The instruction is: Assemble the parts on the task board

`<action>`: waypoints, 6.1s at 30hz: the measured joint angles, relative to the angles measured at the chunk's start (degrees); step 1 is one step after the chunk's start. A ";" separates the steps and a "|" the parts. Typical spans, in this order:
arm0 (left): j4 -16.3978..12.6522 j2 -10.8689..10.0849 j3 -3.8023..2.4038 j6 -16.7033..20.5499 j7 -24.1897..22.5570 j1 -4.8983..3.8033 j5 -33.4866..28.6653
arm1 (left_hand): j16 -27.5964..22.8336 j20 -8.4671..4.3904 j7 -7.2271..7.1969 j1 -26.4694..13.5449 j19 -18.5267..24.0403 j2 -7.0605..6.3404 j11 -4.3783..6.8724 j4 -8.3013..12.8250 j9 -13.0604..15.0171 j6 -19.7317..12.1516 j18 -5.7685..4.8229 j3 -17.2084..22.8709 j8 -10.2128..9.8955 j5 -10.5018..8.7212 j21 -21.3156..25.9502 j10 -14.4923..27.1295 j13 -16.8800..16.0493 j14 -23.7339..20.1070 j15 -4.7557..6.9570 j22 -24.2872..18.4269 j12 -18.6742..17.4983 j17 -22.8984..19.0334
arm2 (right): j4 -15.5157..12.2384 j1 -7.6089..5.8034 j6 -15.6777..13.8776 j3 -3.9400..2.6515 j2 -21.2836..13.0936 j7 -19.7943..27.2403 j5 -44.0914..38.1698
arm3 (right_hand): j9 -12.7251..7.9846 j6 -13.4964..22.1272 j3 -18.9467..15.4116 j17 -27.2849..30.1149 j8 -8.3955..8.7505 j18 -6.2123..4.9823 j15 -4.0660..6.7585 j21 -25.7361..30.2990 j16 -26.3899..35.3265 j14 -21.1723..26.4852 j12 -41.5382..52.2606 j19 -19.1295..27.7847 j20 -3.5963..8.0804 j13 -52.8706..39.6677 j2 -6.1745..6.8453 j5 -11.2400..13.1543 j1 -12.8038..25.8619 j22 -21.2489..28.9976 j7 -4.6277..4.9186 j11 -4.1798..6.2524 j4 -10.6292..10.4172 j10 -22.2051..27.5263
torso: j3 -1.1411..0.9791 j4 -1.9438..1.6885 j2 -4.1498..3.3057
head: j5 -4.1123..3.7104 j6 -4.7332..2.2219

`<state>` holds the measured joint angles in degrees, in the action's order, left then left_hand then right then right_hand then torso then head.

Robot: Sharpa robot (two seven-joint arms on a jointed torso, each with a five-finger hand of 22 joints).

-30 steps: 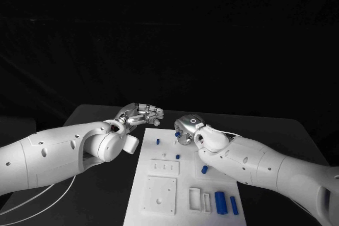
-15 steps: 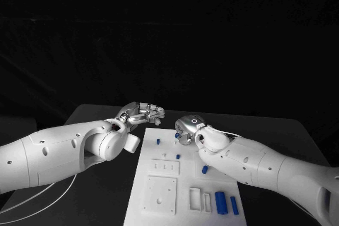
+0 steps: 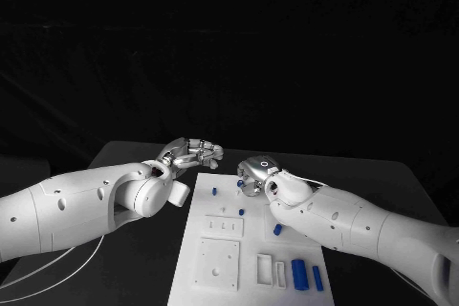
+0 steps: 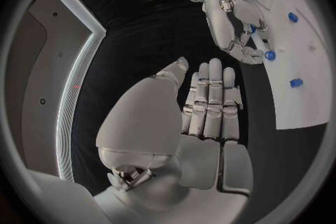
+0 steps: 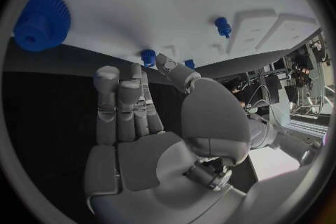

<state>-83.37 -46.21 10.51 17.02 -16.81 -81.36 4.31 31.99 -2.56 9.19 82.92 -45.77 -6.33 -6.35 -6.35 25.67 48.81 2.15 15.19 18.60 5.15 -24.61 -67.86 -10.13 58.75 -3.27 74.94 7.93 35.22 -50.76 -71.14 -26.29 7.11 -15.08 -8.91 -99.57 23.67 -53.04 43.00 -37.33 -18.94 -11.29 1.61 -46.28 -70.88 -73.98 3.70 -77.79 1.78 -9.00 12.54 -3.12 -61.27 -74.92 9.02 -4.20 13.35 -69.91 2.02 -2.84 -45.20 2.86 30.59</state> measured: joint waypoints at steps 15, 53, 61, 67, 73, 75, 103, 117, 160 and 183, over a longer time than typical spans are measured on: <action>-0.18 -0.97 -0.01 0.04 -0.13 -0.02 0.02 | 0.00 0.00 0.17 0.00 0.00 0.00 0.00 0.30 -0.01 -0.17 0.00 0.30 -0.23 0.00 0.00 0.00 -0.04 0.00 0.00 -0.01 -0.22 -0.05 | -12.65 -2.02 -1.25 -3.73 -10.94 0.89 6.07 | -0.14 0.30 -2.49 1.02 0.21 0.27 0.14 0.43 0.21 -0.15 1.44 -0.02 -0.01 -0.72 1.12 -2.66 -0.06 0.00 0.10 -0.51 -0.56 -0.81 | -0.34 0.62 0.16 | -0.23 -1.26; 1.02 -0.68 0.18 0.01 -0.43 0.02 0.05 | 0.00 0.00 0.20 0.00 0.00 0.00 0.00 0.45 0.05 -0.20 0.00 0.45 -0.46 0.00 0.00 0.00 -0.09 0.00 0.00 -0.03 -0.43 -0.04 | -5.61 -0.19 10.03 -4.71 -12.97 2.12 17.48 | -0.54 3.51 -7.41 -9.07 2.36 2.09 2.78 -10.49 -7.39 1.10 63.74 0.72 3.58 -65.05 0.35 -4.93 0.25 0.02 -0.89 2.17 1.27 2.11 | -1.12 1.57 0.78 | -1.18 -1.37; 1.03 -0.79 0.18 0.01 -0.44 0.02 0.05 | 0.00 0.00 0.20 0.00 0.00 0.00 0.00 0.45 0.08 -0.20 -0.01 0.45 -0.46 0.00 0.00 0.00 -0.08 0.00 0.00 -0.03 -0.43 -0.04 | -4.13 0.24 10.16 -4.72 -12.50 2.27 17.28 | -0.54 3.51 -7.41 -9.25 2.36 2.09 2.78 -10.72 -7.39 1.10 63.74 0.73 3.57 -64.99 0.13 -4.92 0.48 0.02 -0.89 2.17 1.27 2.11 | -1.05 1.53 0.80 | -1.12 -0.88; 0.93 -0.80 0.18 0.01 -0.45 0.02 0.06 | 0.00 0.00 0.20 0.00 0.00 0.00 0.00 0.58 0.07 -0.20 -0.01 0.58 -0.46 0.00 0.00 0.00 -0.08 0.00 0.00 -0.03 -0.43 -0.03 | -3.33 0.52 10.34 -4.71 -11.97 2.38 17.22 | -0.53 3.52 -7.25 -9.41 2.36 2.09 2.78 -10.72 -7.39 1.09 63.74 0.73 3.56 -64.82 -0.11 -4.92 0.71 0.02 -0.91 2.17 1.11 2.11 | -1.05 1.61 0.82 | -1.05 -0.75; 0.81 -0.83 0.18 0.01 -0.45 0.02 0.06 | 0.00 0.00 0.20 0.00 0.00 0.00 0.00 0.58 0.07 -0.20 0.00 0.58 -0.46 0.00 0.00 0.00 -0.13 0.00 0.00 0.01 -0.43 -0.03 | -2.56 0.65 10.49 -4.62 -11.18 2.51 17.21 | -0.53 3.52 -7.09 -9.52 2.36 2.10 2.77 -10.95 -7.39 1.09 63.74 0.73 3.54 -64.70 -0.33 -4.92 0.93 0.02 -0.90 2.17 0.95 2.11 | -1.10 1.61 0.82 | -1.01 -0.67; 0.77 -0.84 0.18 0.00 -0.45 0.01 0.06 | 0.00 0.00 0.20 0.00 0.00 0.00 0.00 0.58 0.07 -0.20 0.00 0.58 -0.46 0.00 0.00 0.00 -0.13 0.00 0.00 0.01 -0.67 -0.03 | -2.30 0.66 10.55 -4.54 -10.89 2.55 17.22 | -0.53 3.50 -7.09 -9.54 2.36 2.10 2.77 -10.95 -7.39 1.08 63.74 0.74 3.54 -64.55 -0.33 -4.92 0.93 0.02 -0.89 2.25 0.95 2.29 | -1.11 1.61 0.82 | -0.97 -0.60; 0.62 -1.02 0.16 0.00 -0.40 0.00 0.13 | 0.00 0.00 0.20 -0.23 0.00 -0.23 0.00 0.71 0.11 -0.20 0.00 0.71 -0.46 0.00 0.00 0.00 -0.16 0.00 0.00 -0.01 -0.67 -0.03 | -1.27 0.91 10.37 -4.04 -10.35 3.18 15.79 | -0.47 3.51 -4.04 -10.53 2.39 2.12 2.77 -11.63 -7.01 1.10 63.24 1.55 3.54 -63.76 -1.76 -8.43 -0.69 0.02 -0.88 2.26 2.42 3.26 | -1.15 1.63 0.94 | -0.86 0.16; 0.65 -1.01 0.16 -0.01 -0.39 0.00 0.16 | 0.00 0.00 0.20 -0.23 0.00 -0.23 0.00 0.71 0.15 -0.20 0.00 0.71 -0.46 0.00 0.00 0.00 -0.18 0.00 0.00 -0.02 -0.67 -0.03 | -1.23 0.92 9.98 -3.65 -10.34 3.64 14.42 | -0.45 3.31 -2.98 -11.27 2.54 2.11 2.77 -12.28 -6.72 1.11 63.35 1.76 3.32 -63.36 -1.83 -10.20 -0.30 -0.03 -1.08 2.26 2.37 3.26 | -1.15 1.61 0.94 | -0.92 0.24; 0.54 -1.16 0.15 0.03 -0.33 0.00 0.21 | 0.00 0.00 0.20 -0.23 0.00 -0.23 0.00 0.86 0.18 -0.20 0.00 0.86 -0.67 0.00 0.14 0.00 -0.24 0.00 0.00 0.00 -0.89 -0.02 | -9.12 1.07 6.31 -2.87 -12.17 -0.64 -0.50 | 0.81 0.84 -0.89 -13.62 -0.63 2.08 4.50 -13.27 -5.29 -0.06 64.59 1.08 3.58 -62.54 -0.60 -12.63 2.12 0.00 -3.55 4.42 -1.78 2.31 | -1.08 1.63 0.97 | -1.01 0.02; 0.19 -1.26 0.13 0.05 -0.35 -0.01 0.23 | -0.23 0.00 0.20 -0.22 0.00 -0.23 0.00 1.01 0.23 -0.20 0.00 1.01 -0.67 0.00 0.22 0.00 -0.28 0.00 0.00 -0.01 -0.89 -0.02 | -14.90 0.86 1.80 -2.85 -7.89 -5.54 -11.94 | 1.02 0.41 2.79 -14.34 -0.27 2.08 4.59 -13.74 -4.67 -0.37 64.81 0.70 3.76 -62.29 2.33 -8.19 0.39 0.01 -3.85 4.41 -5.46 1.50 | -0.99 1.50 0.87 | -0.29 -0.14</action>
<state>-83.17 -47.47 10.64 17.08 -17.15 -81.36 4.54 31.75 -2.56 9.39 82.70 -45.77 -6.56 -6.35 -5.34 25.90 48.61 2.15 16.20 17.93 5.15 -24.39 -67.86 -10.41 58.75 -3.27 74.92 7.04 35.20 -65.66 -70.28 -24.49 4.27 -22.97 -14.46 -111.51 24.69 -52.63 45.79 -51.66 -19.21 -9.22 6.21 -60.02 -75.55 -74.35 68.51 -77.08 5.54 -71.29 14.87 -11.31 -60.87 -74.91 5.17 0.21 7.89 -68.41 1.02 -1.34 -44.33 2.58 30.45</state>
